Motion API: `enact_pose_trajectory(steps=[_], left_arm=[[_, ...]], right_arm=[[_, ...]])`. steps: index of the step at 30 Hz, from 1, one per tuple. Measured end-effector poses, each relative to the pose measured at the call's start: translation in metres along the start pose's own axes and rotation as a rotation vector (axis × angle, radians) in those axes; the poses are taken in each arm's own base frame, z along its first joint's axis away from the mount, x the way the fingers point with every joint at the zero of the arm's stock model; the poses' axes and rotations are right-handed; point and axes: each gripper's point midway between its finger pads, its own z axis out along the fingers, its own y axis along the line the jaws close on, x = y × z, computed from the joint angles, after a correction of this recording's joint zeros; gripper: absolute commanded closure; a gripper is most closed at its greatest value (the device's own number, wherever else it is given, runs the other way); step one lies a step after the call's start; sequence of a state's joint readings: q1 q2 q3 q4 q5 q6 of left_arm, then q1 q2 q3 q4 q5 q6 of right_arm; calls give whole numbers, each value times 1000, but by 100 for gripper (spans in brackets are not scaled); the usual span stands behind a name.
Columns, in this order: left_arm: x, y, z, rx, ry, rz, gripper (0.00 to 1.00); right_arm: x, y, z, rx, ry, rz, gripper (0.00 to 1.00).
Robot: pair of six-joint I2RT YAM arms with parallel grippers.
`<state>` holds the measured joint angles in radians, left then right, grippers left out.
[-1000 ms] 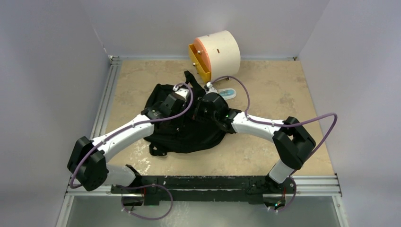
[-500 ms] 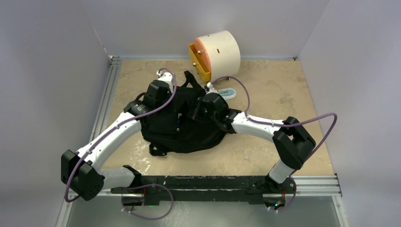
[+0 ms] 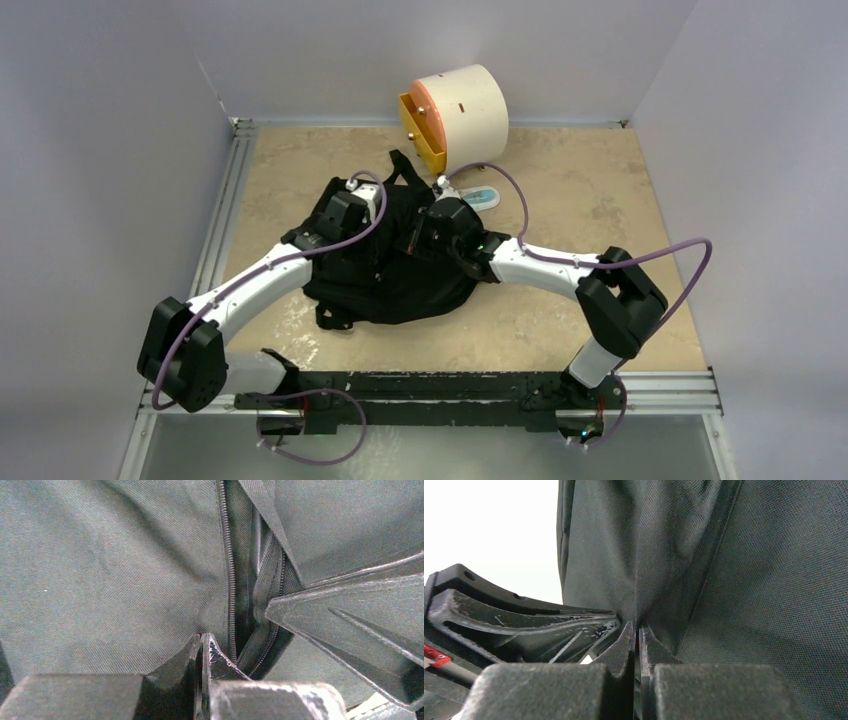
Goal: Pack the student bag
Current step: Adjust the student bag at the center of the board.
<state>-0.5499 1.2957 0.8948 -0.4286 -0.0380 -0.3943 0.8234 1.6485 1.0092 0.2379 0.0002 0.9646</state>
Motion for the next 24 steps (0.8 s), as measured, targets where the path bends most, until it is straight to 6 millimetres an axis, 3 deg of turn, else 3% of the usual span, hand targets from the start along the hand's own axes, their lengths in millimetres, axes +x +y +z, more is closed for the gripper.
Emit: enact_pose_trajectory(steps=[10, 20, 24], left_arm=[[4, -8, 4, 43, 7, -34, 100], [38, -5, 11, 27, 54, -155, 100], [33, 0, 3, -5, 28, -171, 94]], right_arm=[[2, 11, -2, -58, 30, 1, 100], [11, 11, 14, -76, 71, 14, 100], [8, 10, 13, -68, 61, 11, 89]])
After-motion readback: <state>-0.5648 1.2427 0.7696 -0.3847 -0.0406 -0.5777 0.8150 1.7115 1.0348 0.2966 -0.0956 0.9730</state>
